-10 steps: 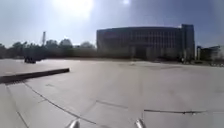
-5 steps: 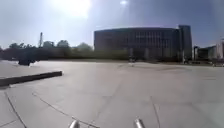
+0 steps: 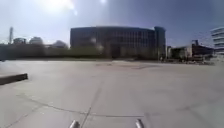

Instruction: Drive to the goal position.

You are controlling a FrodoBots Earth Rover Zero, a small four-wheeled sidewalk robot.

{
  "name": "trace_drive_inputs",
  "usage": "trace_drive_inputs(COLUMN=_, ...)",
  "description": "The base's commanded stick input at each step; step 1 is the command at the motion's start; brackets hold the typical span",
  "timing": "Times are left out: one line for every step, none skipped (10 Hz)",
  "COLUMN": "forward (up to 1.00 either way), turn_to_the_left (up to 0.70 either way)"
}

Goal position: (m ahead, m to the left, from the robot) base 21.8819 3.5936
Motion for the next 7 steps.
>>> trace_drive_inputs(forward=1.0, turn_to_the_left=0.0)
trace_drive_inputs(forward=1.0, turn_to_the_left=0.0)
trace_drive_inputs(forward=1.0, turn_to_the_left=0.0)
trace_drive_inputs(forward=1.0, turn_to_the_left=0.0)
trace_drive_inputs(forward=1.0, turn_to_the_left=0.0)
trace_drive_inputs(forward=1.0, turn_to_the_left=0.0)
trace_drive_inputs(forward=1.0, turn_to_the_left=0.0)
